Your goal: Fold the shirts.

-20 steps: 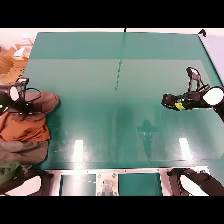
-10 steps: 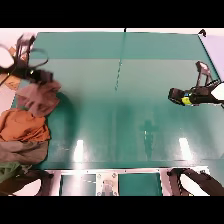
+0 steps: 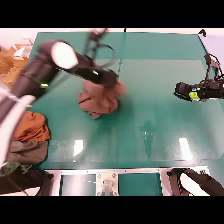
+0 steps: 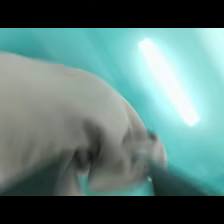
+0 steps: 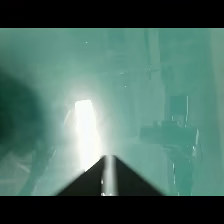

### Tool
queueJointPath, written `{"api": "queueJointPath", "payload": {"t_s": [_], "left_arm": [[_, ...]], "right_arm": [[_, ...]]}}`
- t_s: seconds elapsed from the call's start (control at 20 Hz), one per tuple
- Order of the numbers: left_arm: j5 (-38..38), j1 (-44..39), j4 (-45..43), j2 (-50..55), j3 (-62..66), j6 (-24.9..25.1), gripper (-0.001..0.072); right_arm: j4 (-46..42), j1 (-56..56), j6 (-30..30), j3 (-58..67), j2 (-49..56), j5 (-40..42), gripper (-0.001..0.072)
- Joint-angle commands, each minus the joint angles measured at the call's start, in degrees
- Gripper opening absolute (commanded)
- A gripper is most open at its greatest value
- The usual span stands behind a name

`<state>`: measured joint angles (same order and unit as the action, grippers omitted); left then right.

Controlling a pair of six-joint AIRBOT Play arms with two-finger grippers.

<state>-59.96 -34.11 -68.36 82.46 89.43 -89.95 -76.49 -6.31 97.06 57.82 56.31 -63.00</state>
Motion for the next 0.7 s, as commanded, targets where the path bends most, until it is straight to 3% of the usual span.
{"api": "queueJointPath", "payload": {"t_s": [0.0,0.1,0.2,0.35,0.5,0.65], "left_arm": [[-0.13,-2.64,6.23,6.69,0.44,-0.52,0.0715],[-5.68,1.84,5.77,6.14,2.03,0.02,0.0716],[-14.62,8.83,4.31,5.81,5.66,-0.02,0.0716],[-22.12,19.76,3.50,5.84,5.79,-0.04,0.0716],[-20.70,25.46,2.38,5.84,-3.65,0.00,0.0716],[-8.44,26.29,2.86,5.86,-16.59,0.39,0.0716]], "right_arm": [[0.02,-0.09,-0.09,0.24,0.04,-2.12,0.0335],[0.04,-0.07,-0.07,0.15,0.09,-3.72,0.0341],[2.34,-0.07,-0.31,-1.70,0.09,-3.91,0.0426],[7.78,0.20,-2.69,-9.05,1.14,-0.90,0.0434],[15.69,0.17,-7.28,-17.55,5.18,5.55,0.0491],[26.53,0.66,-15.98,-20.20,13.31,9.81,0.0490]]}}
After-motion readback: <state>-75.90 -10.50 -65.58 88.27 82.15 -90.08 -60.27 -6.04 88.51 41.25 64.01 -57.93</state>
